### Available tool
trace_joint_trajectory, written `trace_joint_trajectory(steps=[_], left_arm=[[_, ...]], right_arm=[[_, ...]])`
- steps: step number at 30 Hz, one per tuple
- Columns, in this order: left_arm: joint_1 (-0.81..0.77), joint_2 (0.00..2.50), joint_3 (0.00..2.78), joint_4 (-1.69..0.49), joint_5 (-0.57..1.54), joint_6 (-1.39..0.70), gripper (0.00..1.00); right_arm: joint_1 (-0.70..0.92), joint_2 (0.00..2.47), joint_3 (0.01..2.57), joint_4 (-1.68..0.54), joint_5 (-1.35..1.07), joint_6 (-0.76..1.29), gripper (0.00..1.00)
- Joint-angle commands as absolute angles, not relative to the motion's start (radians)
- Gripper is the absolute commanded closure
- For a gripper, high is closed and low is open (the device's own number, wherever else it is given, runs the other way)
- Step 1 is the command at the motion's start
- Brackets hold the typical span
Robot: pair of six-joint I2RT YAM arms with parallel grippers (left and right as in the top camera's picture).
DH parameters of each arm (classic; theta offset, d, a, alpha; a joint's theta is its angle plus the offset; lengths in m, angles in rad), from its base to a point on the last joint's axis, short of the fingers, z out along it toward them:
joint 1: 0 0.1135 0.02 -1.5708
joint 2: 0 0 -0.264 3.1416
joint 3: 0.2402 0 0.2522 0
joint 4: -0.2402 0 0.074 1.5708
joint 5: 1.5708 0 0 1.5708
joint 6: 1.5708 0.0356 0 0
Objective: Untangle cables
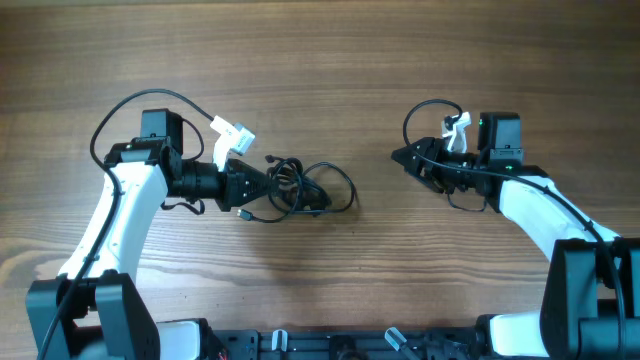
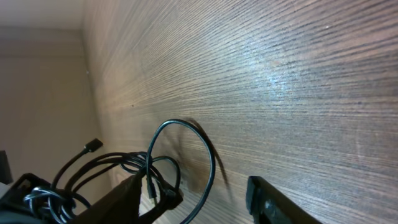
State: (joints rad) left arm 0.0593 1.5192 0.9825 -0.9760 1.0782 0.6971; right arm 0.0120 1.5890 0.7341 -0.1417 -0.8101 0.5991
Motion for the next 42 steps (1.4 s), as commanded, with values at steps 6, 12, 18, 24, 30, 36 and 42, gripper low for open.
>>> trace_joint_trajectory(steps=[6, 12, 18, 24, 30, 36, 42], left_arm=[[0.064, 1.523, 0.982, -0.976, 1.106, 0.694, 0.96], [0.064, 1.523, 0.982, -0.976, 1.106, 0.694, 0.96], [0.064, 1.523, 0.982, -0.976, 1.106, 0.694, 0.96], [0.064, 1.523, 0.982, -0.976, 1.106, 0.694, 0.96], [0.064, 1.523, 0.982, -0.976, 1.106, 0.694, 0.96], [0.064, 1.523, 0.982, -0.977, 1.106, 0.694, 0.96], [0.064, 1.523, 0.982, -0.977, 1.106, 0.694, 0.96]], right_arm=[[0.181, 1.441, 0.78, -0.108, -0.908, 0.389, 0.53], [0.403, 1.274, 0.799, -0.103, -0.751, 0.336, 0.59], [0.615, 1.32, 0.798, -0.112, -0.545, 0.353, 0.57], [0.669, 1.439, 0.798, -0.03, -0.493, 0.398, 0.53], [0.669, 1.525, 0.798, 0.059, -0.493, 0.429, 0.53], [0.669, 1.573, 0.798, 0.144, -0.48, 0.43, 0.55], [0.658, 1.557, 0.799, 0.16, -0.443, 0.43, 0.96]])
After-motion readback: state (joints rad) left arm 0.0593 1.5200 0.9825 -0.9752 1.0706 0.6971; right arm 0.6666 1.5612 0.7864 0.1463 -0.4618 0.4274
